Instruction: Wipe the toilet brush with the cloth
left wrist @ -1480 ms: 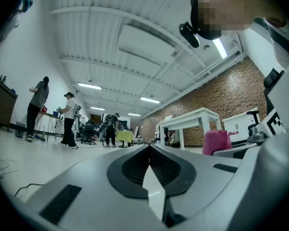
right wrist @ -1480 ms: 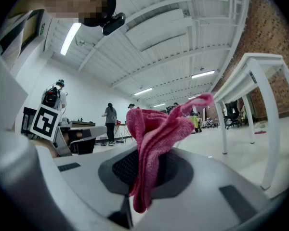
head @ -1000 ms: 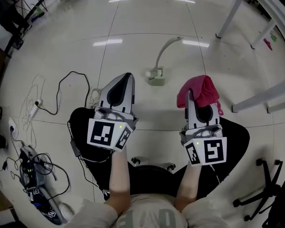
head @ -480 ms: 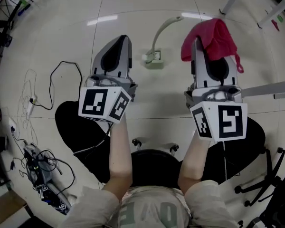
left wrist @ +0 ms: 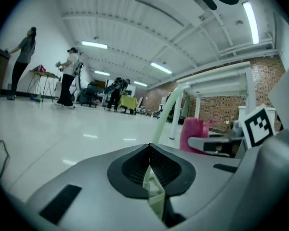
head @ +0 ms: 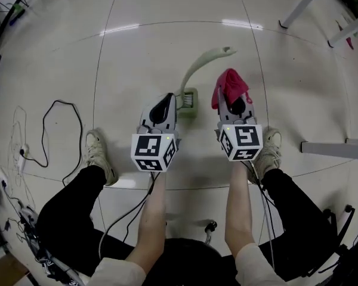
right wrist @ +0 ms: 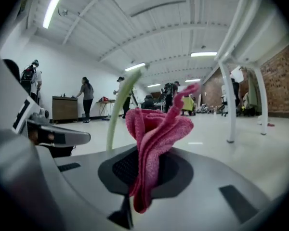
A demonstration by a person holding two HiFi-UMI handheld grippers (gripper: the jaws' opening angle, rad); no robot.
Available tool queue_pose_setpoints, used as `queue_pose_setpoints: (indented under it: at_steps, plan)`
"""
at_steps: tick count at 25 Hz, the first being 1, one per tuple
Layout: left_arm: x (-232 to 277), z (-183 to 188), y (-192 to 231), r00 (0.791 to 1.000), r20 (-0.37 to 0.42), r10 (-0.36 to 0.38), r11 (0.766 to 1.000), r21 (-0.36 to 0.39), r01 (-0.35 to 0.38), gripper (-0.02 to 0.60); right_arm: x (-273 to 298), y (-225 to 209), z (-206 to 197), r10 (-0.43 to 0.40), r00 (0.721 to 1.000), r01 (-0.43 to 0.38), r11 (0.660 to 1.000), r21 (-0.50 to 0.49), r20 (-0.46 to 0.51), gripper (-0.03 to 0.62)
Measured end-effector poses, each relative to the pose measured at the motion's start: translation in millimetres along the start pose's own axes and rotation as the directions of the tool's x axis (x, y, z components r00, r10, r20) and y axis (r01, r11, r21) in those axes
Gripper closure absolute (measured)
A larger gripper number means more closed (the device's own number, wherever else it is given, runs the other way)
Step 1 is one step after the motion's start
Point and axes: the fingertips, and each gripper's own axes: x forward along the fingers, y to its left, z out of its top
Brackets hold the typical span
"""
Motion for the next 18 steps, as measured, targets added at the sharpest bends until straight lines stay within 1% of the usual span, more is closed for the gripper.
queue_pose_setpoints:
  at_steps: [1, 3, 5, 7, 11, 15, 18]
  plan:
    - [8, -20, 1, 1.000, -0.025, -0.003, 1.000, -0.017, 0.003, 0.577, 14, 1, -30, 0.040, 0.999, -0.040, 0.999, 0.009, -0.036, 0.562]
    - [22, -56, 3, 0.997, -0.073, -0.016, 1.000, -0.028, 0.014, 0.577, 38, 6, -79, 0.121, 0.989, -0.120, 0.993, 0.021, -0.090, 0.563]
    - [31, -82, 6, 0.994, -0.107, -0.028, 0.999, -0.029, 0.026, 0.577, 56, 9, -112, 0.180, 0.976, -0.181, 0.983, 0.003, -0.123, 0.562]
    - [36, -102, 9, 0.991, -0.127, -0.037, 0.999, -0.036, 0.033, 0.577, 68, 12, -134, 0.221, 0.964, -0.224, 0.975, -0.007, -0.147, 0.562]
    - [38, -123, 17, 0.989, -0.141, -0.048, 0.997, -0.072, 0.038, 0.577, 79, 20, -152, 0.276, 0.947, -0.280, 0.960, 0.003, -0.163, 0.562]
    - [37, -133, 19, 0.986, -0.159, -0.049, 0.997, -0.073, 0.038, 0.577, 74, 24, -153, 0.282, 0.946, -0.282, 0.959, 0.019, -0.158, 0.562]
    - [35, -134, 19, 0.986, -0.162, -0.048, 0.997, -0.073, 0.036, 0.577, 60, 30, -155, 0.277, 0.947, -0.275, 0.961, 0.036, -0.160, 0.563]
